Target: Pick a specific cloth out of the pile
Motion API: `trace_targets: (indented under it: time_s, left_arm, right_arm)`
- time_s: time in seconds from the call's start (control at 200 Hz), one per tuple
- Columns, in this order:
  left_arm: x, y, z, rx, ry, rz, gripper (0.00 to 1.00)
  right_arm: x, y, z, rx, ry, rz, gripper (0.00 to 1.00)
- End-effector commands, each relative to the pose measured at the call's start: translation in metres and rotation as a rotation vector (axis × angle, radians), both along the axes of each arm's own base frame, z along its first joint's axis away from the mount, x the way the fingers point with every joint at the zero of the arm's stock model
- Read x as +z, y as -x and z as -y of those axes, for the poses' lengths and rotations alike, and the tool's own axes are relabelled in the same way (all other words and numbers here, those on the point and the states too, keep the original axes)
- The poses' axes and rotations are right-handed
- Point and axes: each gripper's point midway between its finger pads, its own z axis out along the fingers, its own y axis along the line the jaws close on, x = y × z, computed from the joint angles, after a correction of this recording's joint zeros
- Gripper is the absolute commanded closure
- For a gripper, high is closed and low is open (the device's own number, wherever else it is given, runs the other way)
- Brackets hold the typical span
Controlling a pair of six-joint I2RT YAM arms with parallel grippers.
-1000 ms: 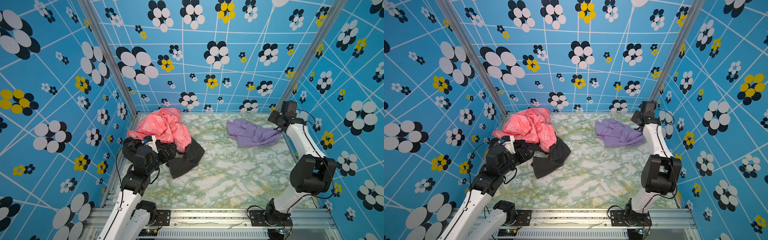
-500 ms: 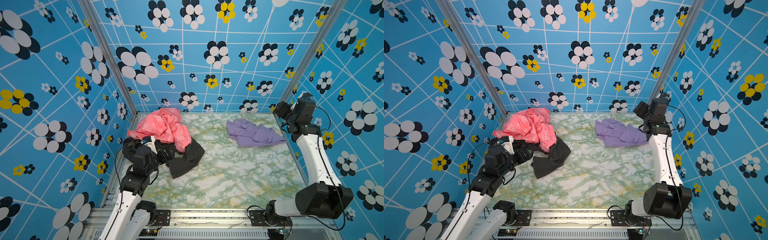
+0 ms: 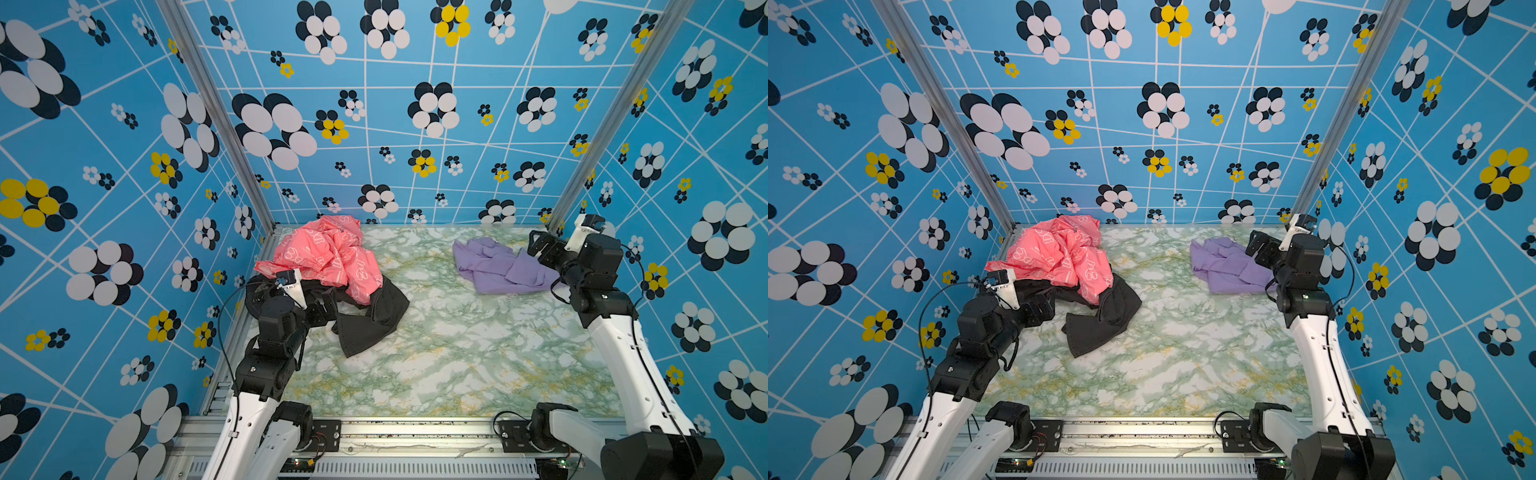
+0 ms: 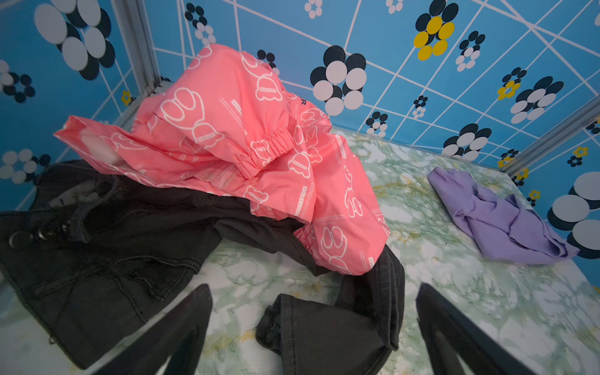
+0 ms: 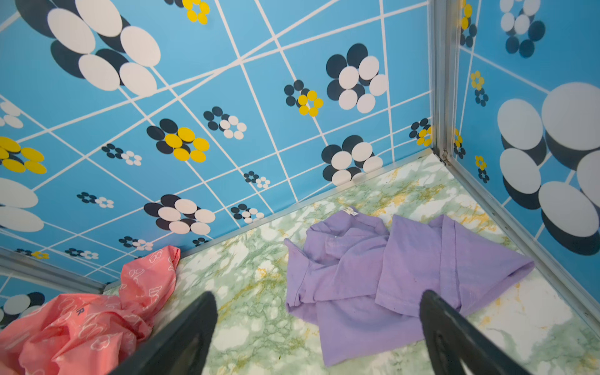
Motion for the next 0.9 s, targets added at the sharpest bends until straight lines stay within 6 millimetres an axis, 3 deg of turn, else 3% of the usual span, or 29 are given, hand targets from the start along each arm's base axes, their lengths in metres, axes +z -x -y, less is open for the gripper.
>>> trace_targets:
  time_s: [0.0, 0.165, 0.325, 0.615, 0.894]
  left_arm:
    - [-0.007, -0.005, -0.017, 0.053, -0.135, 0.071, 0.01]
    - [-0.025, -0.013, -0.021, 0.078, -0.170, 0.174, 0.00]
    - [-0.049, -0.024, -0.034, 0.148, -0.248, 0.186, 0.00]
    - [-0.088, -0.048, -0.039, 0.163, -0.313, 0.180, 0.01]
    - [-0.112, -0.060, -0.040, 0.130, -0.319, 0.160, 0.01]
  right_arm:
    - [-0.031, 0.009, -0.009, 0.045, 0.031, -0.002, 0.01]
    - [-0.094, 0.025, -0.007, 0.039, 0.074, -0.065, 0.01]
    - [-0.134, 0.027, -0.002, 0.020, 0.128, -0.088, 0.01]
    - [-0.173, 0.008, -0.001, 0.066, 0.247, -0.106, 0.01]
    - [-0.192, -0.006, -0.010, 0.122, 0.299, -0.056, 0.01]
